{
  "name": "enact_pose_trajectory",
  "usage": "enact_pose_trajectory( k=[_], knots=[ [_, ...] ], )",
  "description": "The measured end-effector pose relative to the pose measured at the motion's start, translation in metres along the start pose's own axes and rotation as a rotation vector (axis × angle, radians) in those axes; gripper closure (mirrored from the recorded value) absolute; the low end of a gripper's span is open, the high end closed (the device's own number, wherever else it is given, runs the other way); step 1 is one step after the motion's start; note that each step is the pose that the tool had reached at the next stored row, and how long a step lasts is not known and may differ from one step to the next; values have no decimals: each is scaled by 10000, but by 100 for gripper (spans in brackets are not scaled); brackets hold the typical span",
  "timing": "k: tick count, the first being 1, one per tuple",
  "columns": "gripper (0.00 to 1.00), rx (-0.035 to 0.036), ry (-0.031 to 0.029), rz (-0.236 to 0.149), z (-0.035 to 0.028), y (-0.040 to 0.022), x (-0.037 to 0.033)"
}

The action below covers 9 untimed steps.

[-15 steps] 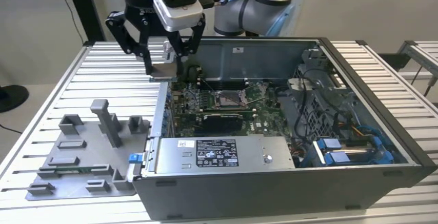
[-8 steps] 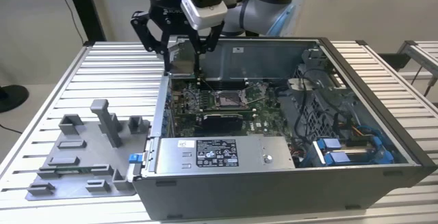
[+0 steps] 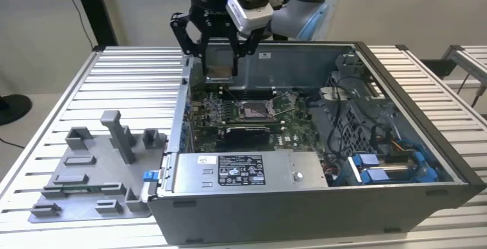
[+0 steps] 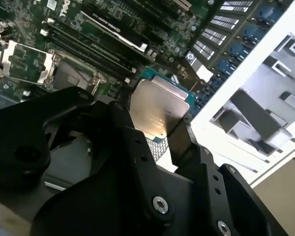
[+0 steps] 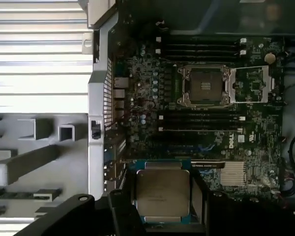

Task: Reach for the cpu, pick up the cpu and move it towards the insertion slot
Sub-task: 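Pick up the cpu and move it towards the insertion slot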

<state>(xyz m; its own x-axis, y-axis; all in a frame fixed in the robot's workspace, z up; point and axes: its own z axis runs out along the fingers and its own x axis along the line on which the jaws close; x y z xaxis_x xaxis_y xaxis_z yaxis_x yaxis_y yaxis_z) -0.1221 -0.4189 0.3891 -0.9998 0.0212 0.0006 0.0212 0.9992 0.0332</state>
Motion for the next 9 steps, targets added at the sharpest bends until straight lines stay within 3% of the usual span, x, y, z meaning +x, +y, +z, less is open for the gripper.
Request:
enact_pose_trajectory(
  k=[2, 3, 9],
  knots=[
    [100, 0, 0, 0, 25, 55, -65],
    [100, -1, 0, 1, 64, 143, -171],
    [100, -15, 0, 0, 108, 285, -319]
  ],
)
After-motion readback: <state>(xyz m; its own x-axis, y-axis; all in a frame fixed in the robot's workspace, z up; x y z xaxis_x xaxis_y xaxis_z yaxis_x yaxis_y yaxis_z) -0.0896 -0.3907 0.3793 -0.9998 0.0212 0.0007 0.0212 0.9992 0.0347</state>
